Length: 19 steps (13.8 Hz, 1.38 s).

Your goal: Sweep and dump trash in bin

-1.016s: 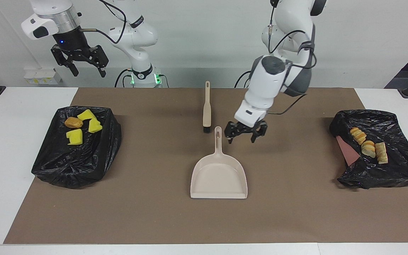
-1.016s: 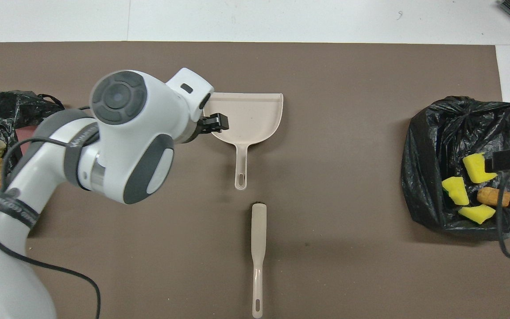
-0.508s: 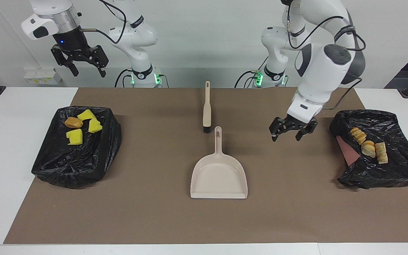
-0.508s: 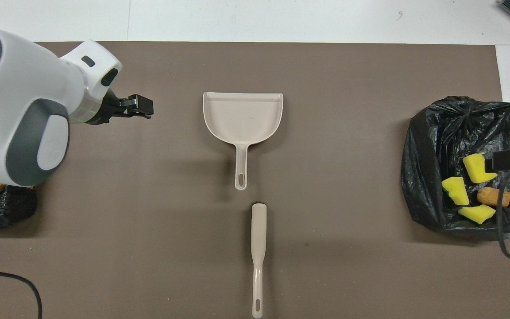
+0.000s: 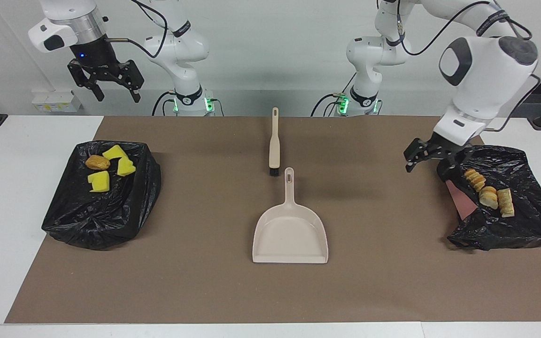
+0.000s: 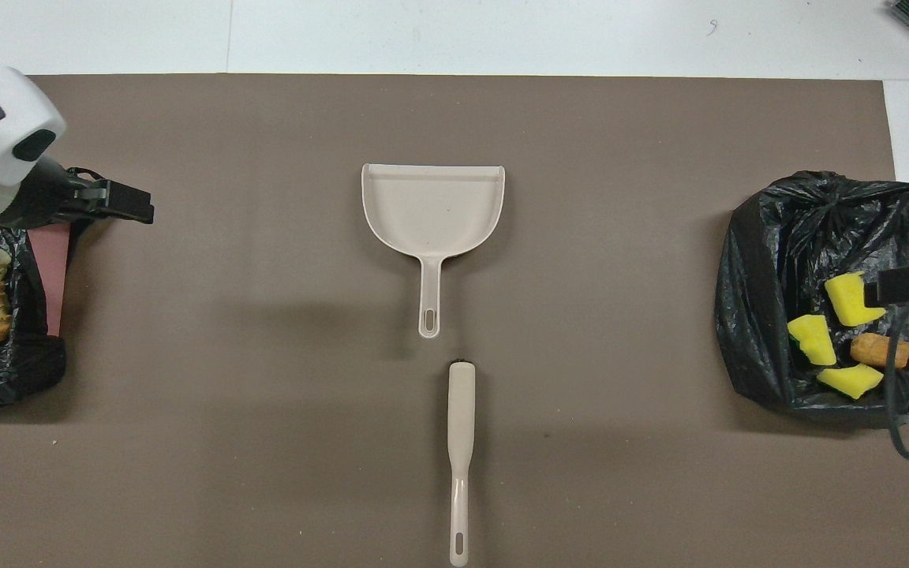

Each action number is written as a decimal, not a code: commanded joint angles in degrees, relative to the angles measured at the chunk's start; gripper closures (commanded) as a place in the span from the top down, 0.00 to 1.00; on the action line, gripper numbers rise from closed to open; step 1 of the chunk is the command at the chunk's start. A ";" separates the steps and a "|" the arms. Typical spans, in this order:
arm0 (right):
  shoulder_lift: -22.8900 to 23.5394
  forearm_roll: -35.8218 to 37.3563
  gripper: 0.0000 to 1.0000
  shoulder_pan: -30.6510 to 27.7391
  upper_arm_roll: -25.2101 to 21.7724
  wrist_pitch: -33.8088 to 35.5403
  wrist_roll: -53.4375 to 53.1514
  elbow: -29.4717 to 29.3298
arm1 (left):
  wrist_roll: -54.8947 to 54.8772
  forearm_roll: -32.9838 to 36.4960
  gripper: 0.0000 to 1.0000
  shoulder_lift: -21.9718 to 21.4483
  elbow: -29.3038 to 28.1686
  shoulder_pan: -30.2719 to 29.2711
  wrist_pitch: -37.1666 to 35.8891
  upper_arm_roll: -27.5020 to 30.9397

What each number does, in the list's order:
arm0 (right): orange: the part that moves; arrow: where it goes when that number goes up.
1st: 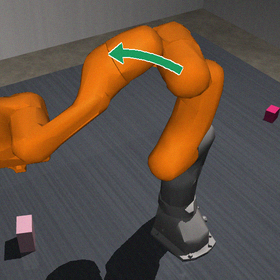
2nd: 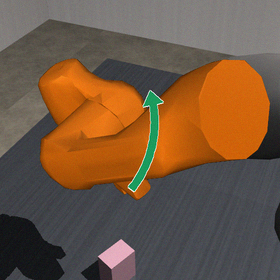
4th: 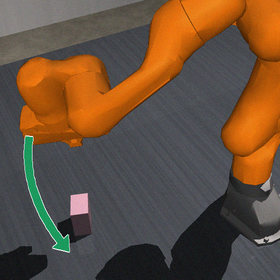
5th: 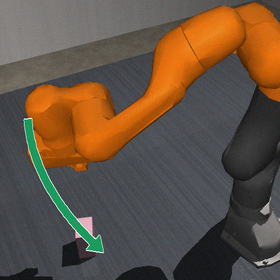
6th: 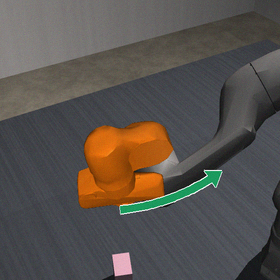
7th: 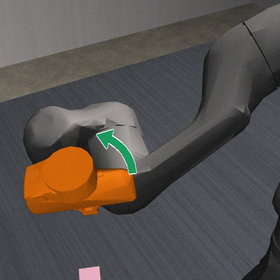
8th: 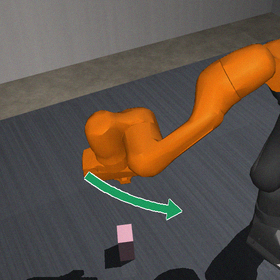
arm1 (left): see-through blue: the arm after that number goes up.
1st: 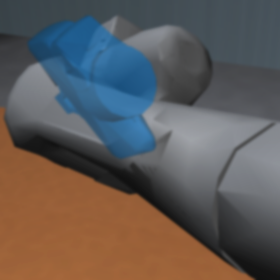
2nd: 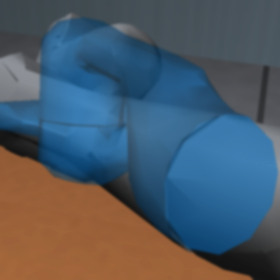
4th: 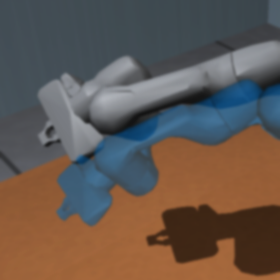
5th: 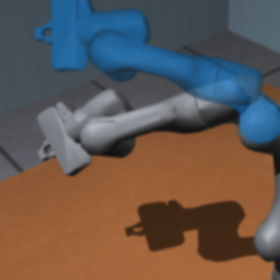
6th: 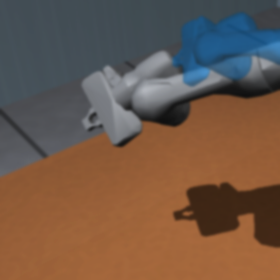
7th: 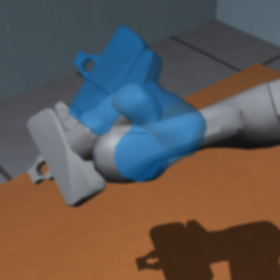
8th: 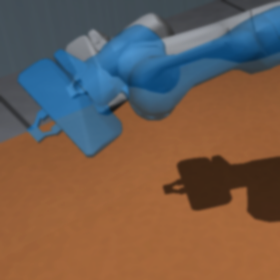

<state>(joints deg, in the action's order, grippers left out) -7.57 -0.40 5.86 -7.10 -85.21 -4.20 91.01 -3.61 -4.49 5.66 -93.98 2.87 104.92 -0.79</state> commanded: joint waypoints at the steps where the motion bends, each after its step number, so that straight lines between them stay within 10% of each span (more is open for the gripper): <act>1: -0.86 0.14 1.00 -0.15 0.07 0.31 0.86 0.83 | -1.58 1.83 1.00 -2.57 -0.06 -1.11 -3.74 -0.18; 19: -0.78 0.14 1.00 -0.15 0.07 0.31 0.86 0.83 | 0.62 3.87 1.00 -5.31 7.59 -0.50 -21.07 -0.79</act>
<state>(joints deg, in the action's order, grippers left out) -7.57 -0.40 5.86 -7.10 -85.21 -4.20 91.01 -3.75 -1.06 -0.97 -88.70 2.03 85.73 -1.70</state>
